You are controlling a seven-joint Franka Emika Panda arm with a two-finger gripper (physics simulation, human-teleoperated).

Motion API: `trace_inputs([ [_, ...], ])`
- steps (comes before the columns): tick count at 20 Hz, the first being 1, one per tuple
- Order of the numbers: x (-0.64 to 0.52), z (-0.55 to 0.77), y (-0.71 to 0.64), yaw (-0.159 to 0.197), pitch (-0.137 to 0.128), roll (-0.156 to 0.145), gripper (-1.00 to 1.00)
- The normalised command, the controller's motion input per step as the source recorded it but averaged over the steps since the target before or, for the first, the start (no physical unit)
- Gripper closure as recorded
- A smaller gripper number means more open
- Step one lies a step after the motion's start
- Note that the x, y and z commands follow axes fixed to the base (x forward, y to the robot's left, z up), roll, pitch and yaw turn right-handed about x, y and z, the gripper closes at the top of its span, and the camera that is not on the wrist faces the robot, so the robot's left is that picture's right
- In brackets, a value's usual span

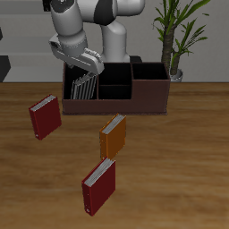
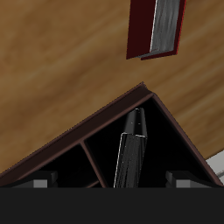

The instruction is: Place the striped book into the back desk caddy's left compartment and place the right red book into the back desk caddy's back compartment and place the orange book into the back desk caddy's front compartment

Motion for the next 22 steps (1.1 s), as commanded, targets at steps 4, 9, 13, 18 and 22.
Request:
trace_inputs([
  [4,0.14,0.46,0.41,0.188,-0.148,-0.074,-1.00],
  [9,0.22,0.34,0.29,0.145,-0.102,-0.050,-1.00],
  [13,0.23,0.30,0.31,0.198,-0.120,-0.054,-1.00],
  [18,0.22,0.23,0.22,0.214,-0.114,-0.061,-1.00],
  [22,0.33,0.17,0.26,0.224,-0.040,-0.033,-1.00],
])
